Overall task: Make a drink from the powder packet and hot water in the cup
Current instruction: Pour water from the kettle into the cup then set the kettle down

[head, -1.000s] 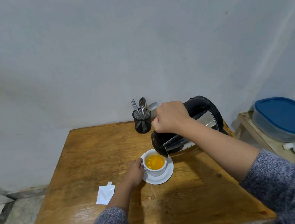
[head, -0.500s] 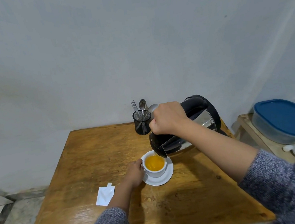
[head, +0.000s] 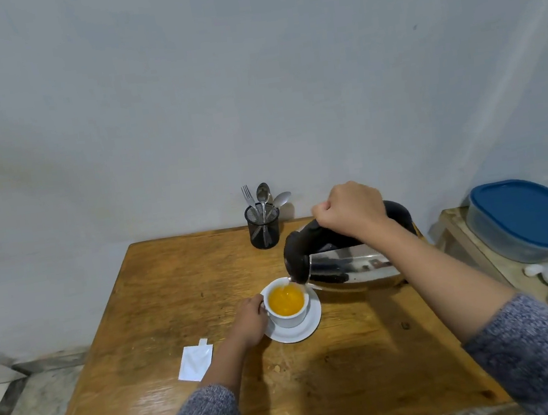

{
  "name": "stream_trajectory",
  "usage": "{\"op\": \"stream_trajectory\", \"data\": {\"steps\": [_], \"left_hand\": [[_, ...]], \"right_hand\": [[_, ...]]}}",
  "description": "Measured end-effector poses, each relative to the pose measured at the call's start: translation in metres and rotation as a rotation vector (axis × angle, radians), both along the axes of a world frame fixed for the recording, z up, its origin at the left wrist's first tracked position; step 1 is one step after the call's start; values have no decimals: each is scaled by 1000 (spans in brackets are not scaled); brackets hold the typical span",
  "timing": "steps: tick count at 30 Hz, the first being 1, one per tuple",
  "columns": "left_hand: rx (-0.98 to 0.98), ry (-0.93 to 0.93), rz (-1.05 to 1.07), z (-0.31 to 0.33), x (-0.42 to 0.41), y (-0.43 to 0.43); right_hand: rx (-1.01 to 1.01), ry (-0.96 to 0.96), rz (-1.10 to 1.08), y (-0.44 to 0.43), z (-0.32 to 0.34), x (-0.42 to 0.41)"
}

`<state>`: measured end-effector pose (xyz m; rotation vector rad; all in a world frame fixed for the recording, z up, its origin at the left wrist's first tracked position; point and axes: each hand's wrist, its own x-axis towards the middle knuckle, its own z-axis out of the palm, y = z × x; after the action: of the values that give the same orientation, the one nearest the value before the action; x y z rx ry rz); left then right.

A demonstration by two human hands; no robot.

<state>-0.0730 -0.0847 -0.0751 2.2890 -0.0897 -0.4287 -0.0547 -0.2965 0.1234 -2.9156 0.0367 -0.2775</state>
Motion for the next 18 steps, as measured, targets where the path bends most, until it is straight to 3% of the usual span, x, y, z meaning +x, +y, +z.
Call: {"op": "stream_trajectory", "data": {"steps": [9, 14, 18], "left_hand": [[-60, -30, 82, -4, -7, -4], [-75, -52, 115, -11, -9, -6], [-96, -69, 122, -14, -10, -8]], "right_hand": [[744, -11, -531, -89, -24, -19], [1229, -147, -741, -120, -37, -36], [1395, -317, -848, -132, -47, -41]]}}
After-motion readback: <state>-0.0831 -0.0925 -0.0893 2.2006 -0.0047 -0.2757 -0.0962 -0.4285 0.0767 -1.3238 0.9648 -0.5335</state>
